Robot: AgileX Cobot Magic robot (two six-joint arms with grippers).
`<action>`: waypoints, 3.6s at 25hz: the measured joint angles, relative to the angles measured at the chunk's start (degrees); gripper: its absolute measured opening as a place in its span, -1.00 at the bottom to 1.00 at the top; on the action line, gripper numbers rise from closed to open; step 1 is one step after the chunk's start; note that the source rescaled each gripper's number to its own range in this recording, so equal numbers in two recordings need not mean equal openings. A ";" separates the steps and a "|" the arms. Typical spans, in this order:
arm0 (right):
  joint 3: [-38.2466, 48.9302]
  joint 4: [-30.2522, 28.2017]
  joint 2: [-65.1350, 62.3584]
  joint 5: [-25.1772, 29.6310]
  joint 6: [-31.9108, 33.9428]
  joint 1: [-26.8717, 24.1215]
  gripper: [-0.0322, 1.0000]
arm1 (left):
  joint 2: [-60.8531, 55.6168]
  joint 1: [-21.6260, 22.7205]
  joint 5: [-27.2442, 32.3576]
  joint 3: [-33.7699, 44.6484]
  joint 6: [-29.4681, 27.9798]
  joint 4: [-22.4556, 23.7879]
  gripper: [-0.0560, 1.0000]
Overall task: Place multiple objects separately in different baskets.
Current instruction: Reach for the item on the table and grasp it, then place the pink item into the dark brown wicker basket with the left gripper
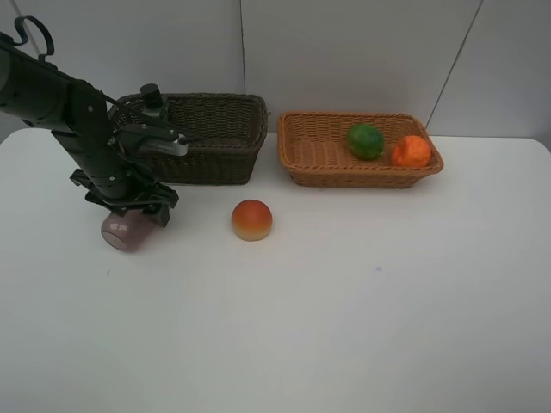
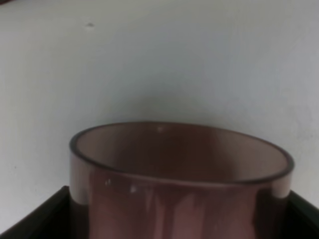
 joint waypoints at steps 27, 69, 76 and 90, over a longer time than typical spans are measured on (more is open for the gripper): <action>0.00 0.00 0.00 0.00 0.00 0.00 0.99 | 0.00 0.00 0.95 0.00 0.00 -0.26 0.50; 0.00 0.00 0.00 0.00 0.00 0.00 0.99 | -24.57 -3.24 -13.92 0.11 0.00 -0.46 0.50; 0.00 0.00 0.00 0.00 0.00 0.00 0.99 | -20.45 -3.24 -35.12 0.15 0.00 -0.46 0.50; 0.00 0.00 0.00 0.00 0.00 0.00 0.99 | 3.52 -3.24 -75.05 -0.19 -0.18 3.89 0.50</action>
